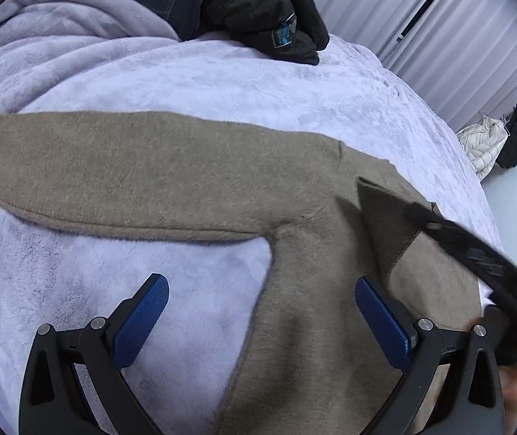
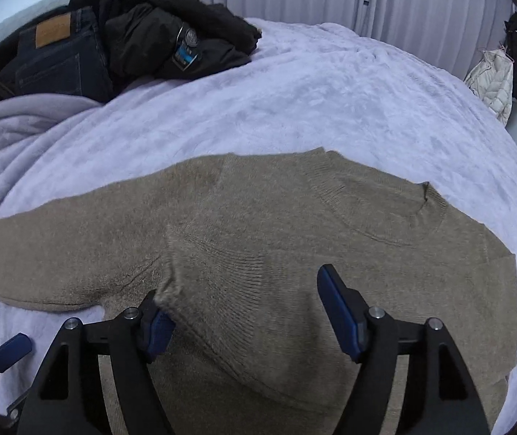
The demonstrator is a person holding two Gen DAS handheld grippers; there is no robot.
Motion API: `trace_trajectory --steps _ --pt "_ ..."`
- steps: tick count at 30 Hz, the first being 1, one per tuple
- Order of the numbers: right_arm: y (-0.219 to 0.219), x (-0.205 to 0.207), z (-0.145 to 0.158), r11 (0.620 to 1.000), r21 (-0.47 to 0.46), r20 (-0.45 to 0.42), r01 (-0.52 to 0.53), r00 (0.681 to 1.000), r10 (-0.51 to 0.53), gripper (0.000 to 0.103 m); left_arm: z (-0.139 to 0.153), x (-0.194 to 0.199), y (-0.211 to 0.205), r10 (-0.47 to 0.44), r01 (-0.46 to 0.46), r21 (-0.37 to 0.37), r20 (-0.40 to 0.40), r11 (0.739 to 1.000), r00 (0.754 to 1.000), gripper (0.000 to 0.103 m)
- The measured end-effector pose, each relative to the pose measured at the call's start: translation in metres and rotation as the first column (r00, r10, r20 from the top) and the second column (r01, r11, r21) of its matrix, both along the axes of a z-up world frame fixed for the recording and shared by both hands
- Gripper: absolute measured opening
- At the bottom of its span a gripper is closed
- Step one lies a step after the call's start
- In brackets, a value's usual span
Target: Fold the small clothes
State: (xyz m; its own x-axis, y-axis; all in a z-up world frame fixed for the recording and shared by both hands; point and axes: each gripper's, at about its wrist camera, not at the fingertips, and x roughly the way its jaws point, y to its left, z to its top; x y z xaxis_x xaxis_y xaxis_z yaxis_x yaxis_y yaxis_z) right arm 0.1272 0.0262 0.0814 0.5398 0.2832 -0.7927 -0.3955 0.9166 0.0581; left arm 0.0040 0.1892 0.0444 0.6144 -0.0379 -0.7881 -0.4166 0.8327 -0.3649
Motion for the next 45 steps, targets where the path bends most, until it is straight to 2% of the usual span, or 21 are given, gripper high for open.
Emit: trace_trajectory --steps 2,5,8,11,12,13,15,16,18,22,24,26,27,28,30,32,34,36,40,43,45 --pt "-0.036 -0.005 0.020 0.997 0.073 0.039 0.003 0.999 -0.006 0.077 0.009 0.007 -0.015 -0.037 0.037 0.008 0.018 0.999 0.999 0.103" --pt "-0.094 0.000 0.028 0.995 0.067 0.077 0.074 0.994 -0.079 0.082 0.021 0.029 -0.055 -0.124 0.123 0.046 0.020 0.991 0.992 0.103" --pt "-0.166 0.022 -0.001 0.979 0.054 -0.034 0.198 0.980 -0.196 0.082 0.034 0.055 -0.104 -0.234 0.230 0.076 0.047 0.970 0.971 0.103" --pt "-0.232 0.035 -0.037 0.947 0.097 -0.167 0.306 0.943 -0.287 0.082 0.038 0.086 -0.149 -0.342 0.333 0.131 0.056 0.934 0.938 0.103" --pt "-0.248 0.035 -0.044 0.939 0.084 -0.170 0.332 0.934 -0.315 0.079 0.033 0.099 -0.162 -0.389 0.376 0.179 0.043 0.909 0.920 0.103" --pt "-0.262 0.034 -0.049 0.935 0.076 -0.159 0.346 0.930 -0.332 0.075 0.022 0.111 -0.166 -0.385 0.377 0.217 -0.007 0.900 0.923 0.103" --pt "-0.282 0.031 -0.052 0.915 0.028 -0.136 0.403 0.908 -0.396 0.074 -0.006 0.130 -0.162 -0.327 0.355 0.250 -0.147 0.901 0.934 0.103" --pt "-0.289 0.031 -0.051 0.903 -0.006 -0.124 0.429 0.896 -0.426 0.074 -0.026 0.139 -0.153 -0.300 0.348 0.230 -0.218 0.909 0.928 0.103" --pt "-0.292 0.027 -0.041 0.909 -0.001 -0.098 0.418 0.904 -0.416 0.074 -0.034 0.138 -0.137 -0.268 0.308 0.196 -0.206 0.931 0.941 0.103" --pt "-0.260 0.020 -0.014 0.952 -0.020 0.045 0.306 0.951 -0.304 0.078 -0.008 0.130 -0.133 -0.249 0.257 0.110 -0.084 0.960 0.965 0.103" --pt "-0.229 0.028 -0.016 0.972 -0.072 0.045 0.224 0.974 -0.221 0.080 -0.009 0.136 -0.142 -0.277 0.289 0.145 -0.098 0.946 0.956 0.103" --pt "-0.204 0.046 -0.036 0.965 -0.193 0.010 0.175 0.984 -0.176 0.080 -0.026 0.150 -0.149 -0.286 0.324 0.203 -0.193 0.924 0.938 0.103" --pt "-0.198 0.060 -0.052 0.945 -0.267 -0.010 0.187 0.980 -0.197 0.080 -0.038 0.160 -0.148 -0.275 0.325 0.220 -0.229 0.920 0.934 0.103" --pt "-0.202 0.072 -0.063 0.942 -0.270 -0.041 0.200 0.975 -0.219 0.082 -0.042 0.161 -0.145 -0.280 0.328 0.226 -0.219 0.917 0.935 0.103" --pt "-0.226 0.090 -0.067 0.947 -0.167 -0.094 0.276 0.951 -0.294 0.095 -0.036 0.159 -0.145 -0.269 0.320 0.247 -0.216 0.915 0.938 0.103" --pt "-0.242 0.096 -0.058 0.929 -0.110 -0.128 0.353 0.922 -0.366 0.094 -0.024 0.147 -0.146 -0.258 0.302 0.255 -0.192 0.918 0.947 0.103" --pt "-0.240 0.080 -0.041 0.930 -0.071 -0.104 0.360 0.925 -0.366 0.094 -0.019 0.127 -0.149 -0.282 0.308 0.216 -0.144 0.927 0.949 0.103" --pt "-0.223 0.054 -0.031 0.955 -0.049 -0.071 0.294 0.952 -0.297 0.094 -0.031 0.116 -0.155 -0.308 0.339 0.190 -0.176 0.922 0.935 0.103" --pt "-0.187 0.002 -0.054 0.971 -0.142 -0.112 0.191 0.972 -0.207 0.094 -0.031 0.089 -0.164 -0.312 0.353 0.280 -0.182 0.893 0.933 0.103" --pt "-0.172 -0.038 -0.055 0.949 -0.264 0.015 0.171 0.985 -0.173 0.094 -0.015 0.057 -0.143 -0.317 0.337 0.208 -0.127 0.918 0.940 0.103" --pt "-0.170 -0.055 -0.048 0.945 -0.281 0.007 0.170 0.984 -0.175 0.095 -0.005 0.034 -0.114 -0.273 0.281 0.204 -0.070 0.938 0.960 0.103"
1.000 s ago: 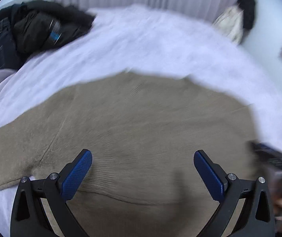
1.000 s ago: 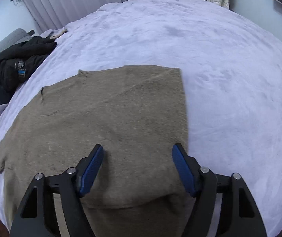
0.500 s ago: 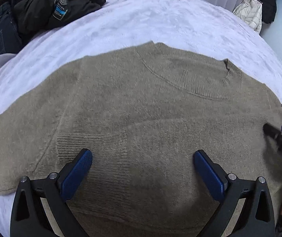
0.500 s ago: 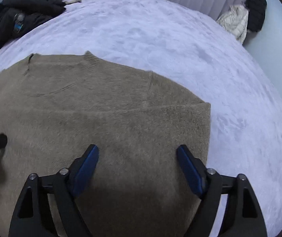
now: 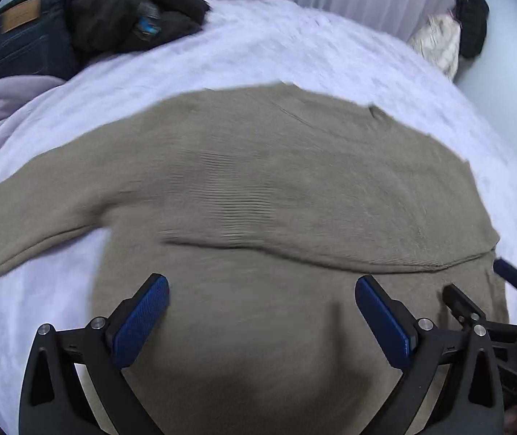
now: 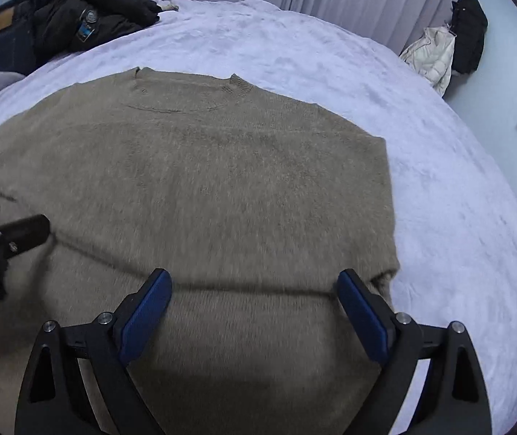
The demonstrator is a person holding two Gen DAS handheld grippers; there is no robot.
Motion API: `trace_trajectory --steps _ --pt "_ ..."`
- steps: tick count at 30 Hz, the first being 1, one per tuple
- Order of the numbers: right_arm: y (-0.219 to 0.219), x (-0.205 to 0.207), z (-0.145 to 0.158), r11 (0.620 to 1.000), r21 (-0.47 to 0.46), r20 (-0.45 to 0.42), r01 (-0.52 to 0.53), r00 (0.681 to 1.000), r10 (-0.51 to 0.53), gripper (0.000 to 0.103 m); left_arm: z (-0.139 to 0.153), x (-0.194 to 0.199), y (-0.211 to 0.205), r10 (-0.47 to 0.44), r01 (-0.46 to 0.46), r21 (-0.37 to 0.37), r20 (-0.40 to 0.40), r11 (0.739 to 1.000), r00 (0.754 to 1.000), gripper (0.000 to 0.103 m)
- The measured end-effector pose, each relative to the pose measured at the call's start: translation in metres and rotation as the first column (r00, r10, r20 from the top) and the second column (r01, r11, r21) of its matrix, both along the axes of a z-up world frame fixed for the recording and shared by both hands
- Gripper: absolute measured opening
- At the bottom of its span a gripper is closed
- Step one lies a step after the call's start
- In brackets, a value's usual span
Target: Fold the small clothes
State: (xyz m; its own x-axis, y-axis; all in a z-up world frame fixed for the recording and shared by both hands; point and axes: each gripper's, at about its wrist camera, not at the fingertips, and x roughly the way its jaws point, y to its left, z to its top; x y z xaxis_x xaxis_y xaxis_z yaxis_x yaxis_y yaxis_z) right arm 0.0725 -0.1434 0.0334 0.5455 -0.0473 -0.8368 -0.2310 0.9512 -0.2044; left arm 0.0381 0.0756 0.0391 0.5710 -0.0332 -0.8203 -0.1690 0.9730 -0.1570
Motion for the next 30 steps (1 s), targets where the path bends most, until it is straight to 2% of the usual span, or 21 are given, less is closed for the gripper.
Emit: trace_trajectory --steps 2,4,6,7,8,9,10,11,13,14,17,18,19,20,21,22,25,27,28,30 --pt "0.001 -0.016 0.008 0.999 0.051 0.016 -0.007 1.000 0.006 0.095 0.003 -0.019 0.045 0.102 -0.101 -0.031 0.021 0.994 0.995 0.103" --pt "0.008 -0.025 0.005 0.997 0.074 -0.014 -0.030 0.999 0.031 0.095 -0.001 -0.040 0.103 0.250 -0.248 -0.054 0.019 0.967 0.968 0.103" --pt "0.018 -0.028 -0.011 0.996 0.071 -0.051 -0.050 0.997 0.054 0.096 -0.013 -0.059 0.166 0.416 -0.416 -0.074 -0.020 0.906 0.909 0.103" --pt "0.022 -0.031 -0.020 0.998 0.047 -0.042 -0.046 0.998 0.048 0.097 -0.019 -0.072 0.205 0.508 -0.510 -0.100 -0.041 0.854 0.860 0.103" --pt "0.024 -0.033 -0.024 0.999 0.026 -0.010 -0.041 0.999 0.041 0.100 -0.023 -0.083 0.232 0.568 -0.569 -0.118 -0.046 0.814 0.822 0.103" --pt "0.027 -0.031 -0.026 0.999 0.009 0.006 -0.036 0.999 0.036 0.102 -0.029 -0.096 0.264 0.632 -0.631 -0.143 -0.047 0.762 0.774 0.103" --pt "0.028 -0.031 -0.027 0.999 0.003 0.005 -0.033 0.999 0.033 0.102 -0.036 -0.104 0.287 0.663 -0.662 -0.168 -0.055 0.731 0.746 0.103" --pt "0.028 -0.033 -0.026 1.000 0.003 0.002 -0.031 1.000 0.031 0.102 -0.045 -0.111 0.311 0.676 -0.671 -0.226 -0.065 0.706 0.734 0.103" --pt "0.027 -0.031 -0.026 1.000 0.009 -0.003 -0.029 1.000 0.029 0.102 -0.053 -0.118 0.338 0.679 -0.649 -0.342 -0.042 0.679 0.733 0.103" --pt "0.026 -0.032 -0.026 1.000 0.011 -0.003 -0.028 1.000 0.028 0.102 -0.052 -0.116 0.346 0.683 -0.645 -0.362 -0.031 0.673 0.730 0.103" --pt "0.028 -0.035 -0.024 1.000 -0.007 -0.002 -0.020 1.000 0.020 0.102 -0.047 -0.102 0.366 0.685 -0.638 -0.365 0.002 0.678 0.728 0.103" --pt "0.029 -0.033 -0.021 1.000 -0.015 -0.009 -0.011 1.000 0.011 0.102 -0.047 -0.101 0.372 0.694 -0.637 -0.385 0.011 0.668 0.720 0.102" --pt "0.031 -0.032 -0.017 1.000 -0.017 -0.017 0.002 1.000 -0.002 0.102 -0.047 -0.101 0.375 0.699 -0.632 -0.406 0.023 0.660 0.715 0.094" --pt "0.032 -0.031 -0.009 1.000 0.004 -0.020 0.011 1.000 -0.011 0.102 -0.045 -0.104 0.377 0.701 -0.624 -0.418 0.047 0.660 0.711 0.080" --pt "0.034 -0.034 0.000 0.999 0.039 -0.011 0.008 1.000 -0.008 0.102 -0.044 -0.105 0.378 0.688 -0.606 -0.420 0.064 0.675 0.723 0.045" --pt "0.037 -0.034 0.011 0.997 0.077 0.002 -0.003 1.000 0.003 0.102 -0.044 -0.105 0.380 0.677 -0.593 -0.427 0.064 0.683 0.734 0.025" --pt "0.058 -0.021 0.040 0.990 0.130 0.044 -0.049 0.998 0.044 0.102 -0.047 -0.112 0.390 0.673 -0.572 -0.461 0.078 0.678 0.735 0.013" --pt "0.082 -0.002 0.051 0.989 0.126 0.062 -0.080 0.995 0.072 0.102 -0.046 -0.120 0.392 0.674 -0.560 -0.481 0.092 0.674 0.733 0.013" --pt "0.095 0.010 0.053 0.988 0.121 0.069 -0.094 0.994 0.086 0.102 -0.042 -0.123 0.391 0.674 -0.555 -0.481 0.108 0.679 0.731 0.010" --pt "0.127 0.037 0.051 0.985 0.133 0.049 -0.111 0.993 0.105 0.102 -0.033 -0.124 0.386 0.658 -0.547 -0.446 0.138 0.708 0.740 0.010"
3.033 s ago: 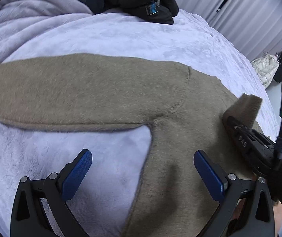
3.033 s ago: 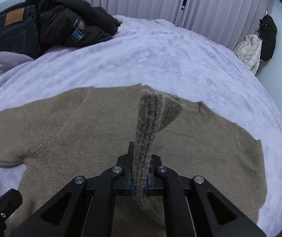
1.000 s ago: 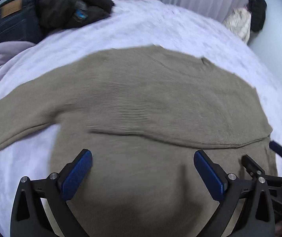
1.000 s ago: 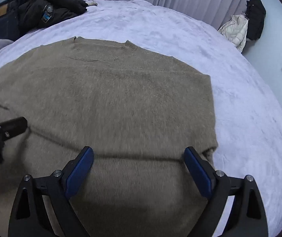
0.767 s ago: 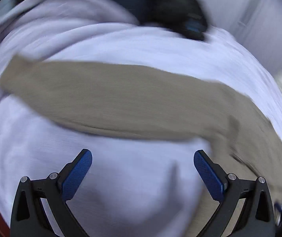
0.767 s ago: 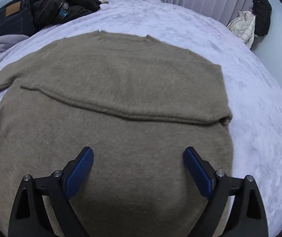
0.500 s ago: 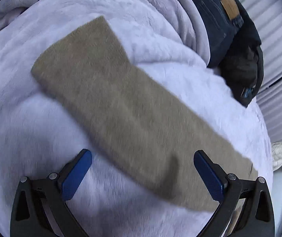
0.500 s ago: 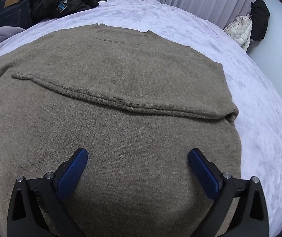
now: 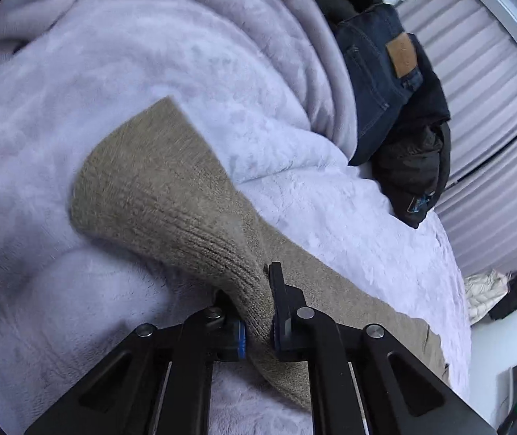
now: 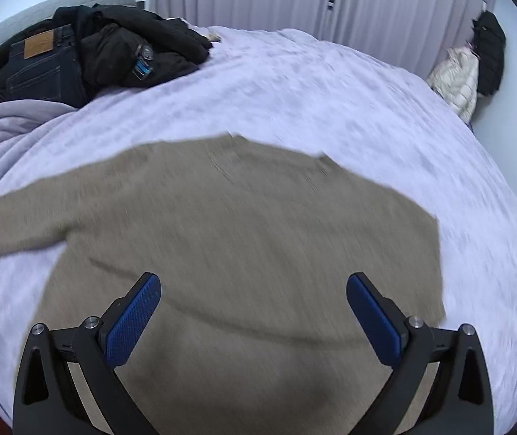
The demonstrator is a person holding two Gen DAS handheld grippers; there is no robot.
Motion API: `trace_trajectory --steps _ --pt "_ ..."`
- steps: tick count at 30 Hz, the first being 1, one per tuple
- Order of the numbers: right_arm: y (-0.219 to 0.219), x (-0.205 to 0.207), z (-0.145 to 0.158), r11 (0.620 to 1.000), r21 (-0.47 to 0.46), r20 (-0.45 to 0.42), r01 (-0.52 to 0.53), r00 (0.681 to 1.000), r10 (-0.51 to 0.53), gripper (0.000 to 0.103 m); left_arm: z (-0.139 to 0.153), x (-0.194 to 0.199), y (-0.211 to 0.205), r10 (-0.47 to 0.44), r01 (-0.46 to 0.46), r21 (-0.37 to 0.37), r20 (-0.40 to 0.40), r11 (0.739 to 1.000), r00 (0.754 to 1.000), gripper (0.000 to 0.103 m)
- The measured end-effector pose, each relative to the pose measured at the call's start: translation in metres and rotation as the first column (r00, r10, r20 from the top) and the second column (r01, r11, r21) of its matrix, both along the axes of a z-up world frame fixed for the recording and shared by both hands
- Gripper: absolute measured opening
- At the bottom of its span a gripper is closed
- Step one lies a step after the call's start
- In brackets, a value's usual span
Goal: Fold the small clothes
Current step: 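Grasp the cuff of the other sleeve with the left tool, then lay the held sleeve across the sweater body and open the left tool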
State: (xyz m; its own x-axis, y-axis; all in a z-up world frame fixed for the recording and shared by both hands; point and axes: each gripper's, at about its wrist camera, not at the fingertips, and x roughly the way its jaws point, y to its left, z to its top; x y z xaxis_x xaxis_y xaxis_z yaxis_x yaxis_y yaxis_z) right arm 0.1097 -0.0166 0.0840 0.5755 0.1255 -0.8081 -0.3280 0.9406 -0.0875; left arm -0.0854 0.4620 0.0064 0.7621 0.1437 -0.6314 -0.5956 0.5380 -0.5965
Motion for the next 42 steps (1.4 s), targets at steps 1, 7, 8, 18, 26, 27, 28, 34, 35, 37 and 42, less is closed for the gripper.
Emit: trace_trajectory --steps 1,7,8,18,26,27,28,34,35,37,42 --pt "0.017 0.013 -0.004 1.000 0.006 -0.022 -0.009 1.000 0.009 0.102 0.006 -0.001 -0.004 -0.008 0.008 0.031 0.000 0.999 1.000 0.010" --pt "0.126 0.059 -0.052 0.995 -0.089 -0.106 -0.051 0.994 0.042 0.102 0.034 -0.002 -0.017 -0.046 0.044 0.143 0.010 0.989 0.999 0.010" --pt "0.145 0.061 -0.062 0.992 -0.112 -0.116 -0.051 0.993 0.038 0.102 0.034 -0.003 -0.015 -0.047 0.045 0.142 0.012 0.989 0.999 0.010" --pt "0.266 -0.020 -0.076 0.930 0.035 -0.201 -0.366 0.909 0.365 0.101 0.029 -0.004 0.000 -0.044 0.042 0.087 0.023 0.995 0.999 0.010" --pt "0.209 0.003 -0.058 0.998 0.026 -0.149 -0.060 0.987 0.063 0.101 0.049 -0.002 -0.011 -0.052 0.052 0.150 -0.003 0.987 0.999 0.010" --pt "0.207 0.004 -0.064 0.997 0.057 -0.188 -0.053 0.980 0.063 0.101 0.050 -0.001 -0.010 -0.051 0.051 0.146 -0.006 0.988 0.999 0.010" --pt "0.211 0.003 -0.070 0.995 0.079 -0.221 -0.061 0.972 0.077 0.101 0.051 -0.001 -0.009 -0.049 0.050 0.139 -0.011 0.989 0.999 0.010" --pt "0.252 -0.054 -0.062 0.897 0.267 -0.272 -0.353 0.865 0.421 0.101 0.065 0.001 -0.020 -0.071 0.077 0.171 -0.041 0.982 0.997 0.010" --pt "0.244 -0.059 -0.054 0.895 0.270 -0.246 -0.356 0.873 0.422 0.101 0.070 0.003 -0.025 -0.079 0.086 0.191 -0.046 0.978 0.996 0.010" --pt "0.216 -0.059 -0.040 0.914 0.235 -0.193 -0.332 0.905 0.378 0.101 0.082 0.009 -0.039 -0.100 0.109 0.221 -0.051 0.969 0.994 0.010" --pt "0.127 -0.016 -0.039 0.985 0.026 -0.099 -0.170 0.980 0.172 0.101 0.107 0.041 -0.092 -0.179 0.195 0.283 -0.081 0.939 0.980 0.010"
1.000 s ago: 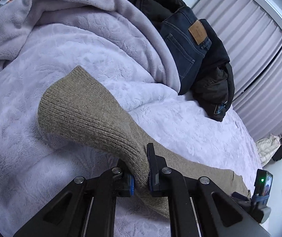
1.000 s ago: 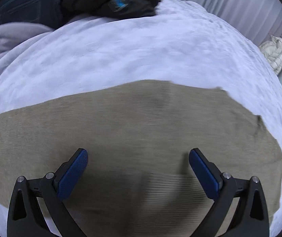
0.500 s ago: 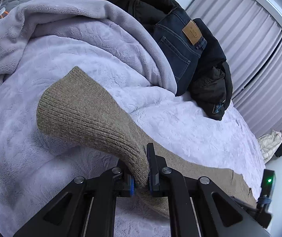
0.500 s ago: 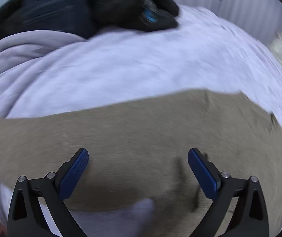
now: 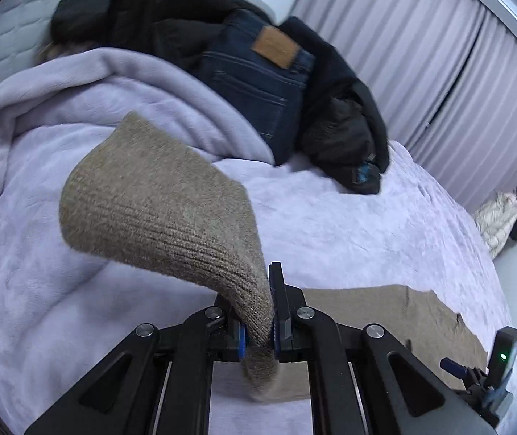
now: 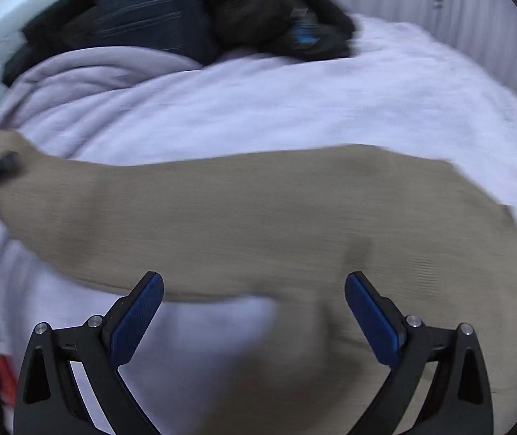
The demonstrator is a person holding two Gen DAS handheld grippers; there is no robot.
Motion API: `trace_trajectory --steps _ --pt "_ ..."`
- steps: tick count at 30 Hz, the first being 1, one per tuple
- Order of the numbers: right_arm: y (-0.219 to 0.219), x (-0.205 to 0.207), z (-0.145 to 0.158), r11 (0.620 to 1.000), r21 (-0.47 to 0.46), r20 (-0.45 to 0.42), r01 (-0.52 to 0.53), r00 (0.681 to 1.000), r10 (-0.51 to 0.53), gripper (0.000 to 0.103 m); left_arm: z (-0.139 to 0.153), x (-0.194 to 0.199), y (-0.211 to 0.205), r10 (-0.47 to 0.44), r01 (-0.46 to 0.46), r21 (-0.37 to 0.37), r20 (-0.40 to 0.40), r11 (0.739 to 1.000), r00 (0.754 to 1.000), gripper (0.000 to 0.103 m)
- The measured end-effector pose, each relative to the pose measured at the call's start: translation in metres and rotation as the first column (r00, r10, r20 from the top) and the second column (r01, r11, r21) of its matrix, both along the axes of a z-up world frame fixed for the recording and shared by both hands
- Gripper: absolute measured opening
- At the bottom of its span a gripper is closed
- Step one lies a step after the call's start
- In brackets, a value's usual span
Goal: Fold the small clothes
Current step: 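Lay the held sleeve across the sweater body and open the left tool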
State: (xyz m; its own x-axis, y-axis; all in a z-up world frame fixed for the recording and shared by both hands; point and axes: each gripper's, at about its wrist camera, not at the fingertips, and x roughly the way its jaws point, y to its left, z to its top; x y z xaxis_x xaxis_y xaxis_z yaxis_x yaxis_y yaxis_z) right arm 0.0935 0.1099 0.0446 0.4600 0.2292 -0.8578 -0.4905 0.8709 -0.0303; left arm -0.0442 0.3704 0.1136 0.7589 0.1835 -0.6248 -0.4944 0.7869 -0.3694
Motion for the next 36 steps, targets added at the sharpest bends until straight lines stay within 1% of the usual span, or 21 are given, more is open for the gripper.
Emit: trace_trajectory --steps 1,2,3,4,5,8,9,10,12,15,17,20,23,26,28,30,32,33,34,35,36 --pt "-0.020 0.011 -0.005 0.998 -0.014 -0.009 0.062 0.998 -0.063 0.101 0.003 0.007 -0.010 -0.015 0.015 0.006 -0.004 1.000 1.000 0.010" --pt "-0.043 0.023 -0.014 0.991 -0.007 -0.049 0.131 0.990 -0.131 0.101 0.007 0.015 -0.024 -0.033 0.033 0.010 -0.012 0.999 0.999 0.010" --pt "-0.058 0.033 -0.023 0.987 0.009 -0.110 0.161 0.981 -0.159 0.101 0.012 0.024 -0.038 -0.054 0.054 0.019 -0.020 0.998 0.998 0.010" --pt "-0.069 0.039 -0.033 0.987 0.038 -0.190 0.155 0.971 -0.146 0.101 0.017 0.030 -0.050 -0.073 0.073 0.032 -0.026 0.997 0.997 0.010" --pt "-0.078 0.039 -0.031 0.987 0.075 -0.200 0.139 0.972 -0.122 0.101 0.023 0.036 -0.065 -0.094 0.095 0.053 -0.030 0.994 0.995 0.010" --pt "-0.107 0.028 0.000 0.973 0.184 -0.128 0.141 0.985 -0.118 0.101 0.038 0.054 -0.110 -0.155 0.159 0.113 -0.041 0.981 0.987 0.010" --pt "-0.119 0.025 0.009 0.968 0.211 -0.111 0.140 0.987 -0.118 0.101 0.041 0.062 -0.127 -0.180 0.184 0.126 -0.047 0.975 0.983 0.010" --pt "-0.130 0.023 0.015 0.967 0.209 -0.094 0.146 0.987 -0.129 0.101 0.043 0.068 -0.142 -0.198 0.204 0.136 -0.055 0.970 0.979 0.010" --pt "-0.155 0.020 0.022 0.975 0.144 -0.048 0.168 0.986 -0.163 0.101 0.045 0.085 -0.174 -0.238 0.248 0.146 -0.080 0.958 0.968 0.010" --pt "-0.194 0.022 0.018 0.981 0.043 -0.018 0.191 0.982 -0.190 0.101 0.043 0.106 -0.232 -0.314 0.329 0.160 -0.113 0.930 0.943 0.010" --pt "-0.228 0.020 0.019 0.977 0.028 -0.005 0.213 0.977 -0.213 0.101 0.041 0.118 -0.278 -0.368 0.388 0.186 -0.135 0.903 0.920 0.010" --pt "-0.269 0.014 0.021 0.970 0.010 0.011 0.244 0.970 -0.244 0.101 0.038 0.138 -0.345 -0.446 0.469 0.193 -0.152 0.862 0.882 0.010" --pt "-0.299 0.009 0.019 0.967 0.006 0.034 0.256 0.966 -0.256 0.101 0.024 0.158 -0.405 -0.501 0.526 0.177 -0.171 0.832 0.848 0.010" --pt "-0.318 0.003 0.011 0.966 0.025 0.021 0.255 0.966 -0.256 0.101 -0.008 0.178 -0.449 -0.528 0.566 0.142 -0.235 0.812 0.816 0.010" --pt "-0.328 0.002 0.005 0.966 0.027 0.017 0.256 0.966 -0.257 0.101 -0.032 0.189 -0.472 -0.543 0.587 0.110 -0.275 0.802 0.793 0.010" --pt "-0.339 -0.001 -0.003 0.965 0.040 0.006 0.261 0.965 -0.261 0.101 -0.050 0.194 -0.487 -0.555 0.605 0.100 -0.304 0.790 0.775 0.010" --pt "-0.348 -0.004 -0.008 0.962 0.053 -0.008 0.268 0.964 -0.268 0.101 -0.067 0.201 -0.495 -0.571 0.628 0.078 -0.343 0.774 0.746 0.011" --pt "-0.352 -0.006 -0.010 0.961 0.062 -0.013 0.268 0.963 -0.268 0.101 -0.075 0.204 -0.497 -0.568 0.635 0.065 -0.385 0.770 0.727 0.018" --pt "-0.355 -0.007 -0.012 0.960 0.075 -0.019 0.269 0.963 -0.268 0.101 -0.081 0.206 -0.500 -0.580 0.651 0.048 -0.410 0.758 0.705 0.040" --pt "-0.359 -0.007 -0.013 0.959 0.088 -0.024 0.271 0.963 -0.270 0.101 -0.081 0.205 -0.501 -0.600 0.669 0.044 -0.402 0.742 0.691 0.054" --pt "-0.362 -0.008 -0.014 0.957 0.099 -0.026 0.273 0.962 -0.271 0.101 -0.077 0.201 -0.501 -0.600 0.673 0.068 -0.393 0.736 0.696 0.083"
